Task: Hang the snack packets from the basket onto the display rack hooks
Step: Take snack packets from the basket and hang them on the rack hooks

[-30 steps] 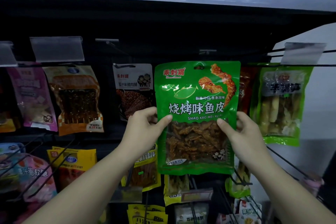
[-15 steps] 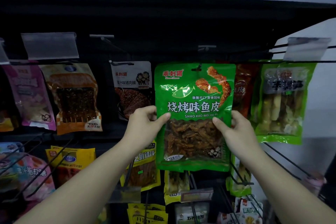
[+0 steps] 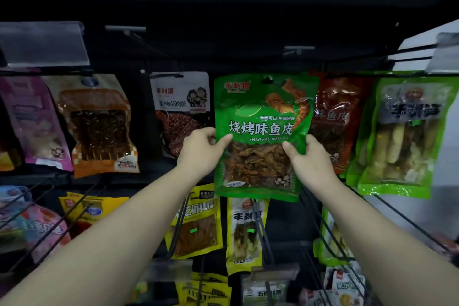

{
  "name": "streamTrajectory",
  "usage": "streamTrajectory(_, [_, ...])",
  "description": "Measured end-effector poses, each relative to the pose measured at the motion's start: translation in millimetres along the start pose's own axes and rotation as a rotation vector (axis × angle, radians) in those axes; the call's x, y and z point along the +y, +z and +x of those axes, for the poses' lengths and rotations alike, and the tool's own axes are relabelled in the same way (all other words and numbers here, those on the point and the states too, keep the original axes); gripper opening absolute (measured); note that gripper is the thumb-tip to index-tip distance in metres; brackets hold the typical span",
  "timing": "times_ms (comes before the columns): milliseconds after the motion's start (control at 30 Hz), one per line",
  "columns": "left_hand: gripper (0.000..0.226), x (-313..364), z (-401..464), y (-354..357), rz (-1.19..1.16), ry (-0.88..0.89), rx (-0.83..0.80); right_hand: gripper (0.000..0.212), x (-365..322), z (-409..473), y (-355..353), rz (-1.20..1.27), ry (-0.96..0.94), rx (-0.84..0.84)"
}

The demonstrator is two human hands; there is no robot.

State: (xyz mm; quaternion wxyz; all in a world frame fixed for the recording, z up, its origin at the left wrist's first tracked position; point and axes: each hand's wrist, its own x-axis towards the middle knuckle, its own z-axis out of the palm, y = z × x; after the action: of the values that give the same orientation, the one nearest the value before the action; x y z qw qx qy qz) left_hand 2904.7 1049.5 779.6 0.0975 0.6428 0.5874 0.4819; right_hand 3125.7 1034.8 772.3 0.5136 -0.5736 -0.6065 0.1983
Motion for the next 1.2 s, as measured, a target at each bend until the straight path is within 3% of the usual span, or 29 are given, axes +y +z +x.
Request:
streamTrajectory(67, [0.037,-1.1,-6.9,-6.8,0.009,-0.005,0.002,0.027,1.2,-4.9,3.2,-0.015,0.025,0.021])
streamTrajectory(167, [0.021,-9.8,-23.7,-28.1,0.051,-0.017,-0.007,0.047,-3.2,-22.0,7.8,-0.149,-0.082,0.22])
streamTrajectory(267, [0.016,-24.1,-52.5,-64.9,0.214,0.033,-0.017,0.031,-22.0,-48.5,17.5,-0.293,-0.374,0.34])
streamTrajectory(400, [0.026,-53.0,-104.9,-134.2,0.6,0.142,0.01,0.021,-59.9,-95.3,67.5,-0.418,-0.58,0.035])
streamTrajectory(533, [0.031,-110.5,-166.0,-218.9,0.79,0.156,-0.037,0.025,-104.7,-171.7,156.8,-0.51,-0.813,-0.211])
streamTrajectory(667, [0.035,-186.4,-238.3,-309.8,0.897,0.019,-0.082,0.027,-147.3,-262.1,257.4,-0.473,-0.978,-0.394])
streamTrajectory(800, [0.034,-280.4,-334.4,-383.0,0.882,-0.234,-0.146,0.03,-163.5,-361.2,365.4,-0.39,-1.035,-0.66])
streamTrajectory(867, [0.029,-333.6,-387.8,-403.4,0.882,-0.393,-0.212,0.031,-152.3,-411.6,419.3,-0.392,-1.051,-0.845])
streamTrajectory(967, [0.026,-413.1,-466.6,-409.6,0.862,-0.625,-0.308,0.023,-117.2,-477.9,493.4,-0.409,-1.099,-0.987])
streamTrajectory(1067, [0.027,-485.2,-540.8,-387.9,0.843,-0.819,-0.415,0.029,-54.3,-543.3,563.1,-0.534,-0.967,-1.33])
streamTrajectory(1200, [0.026,-579.2,-634.7,-335.7,0.768,-0.99,-0.582,0.025,46.5,-613.8,637.6,-0.732,-0.927,-1.514])
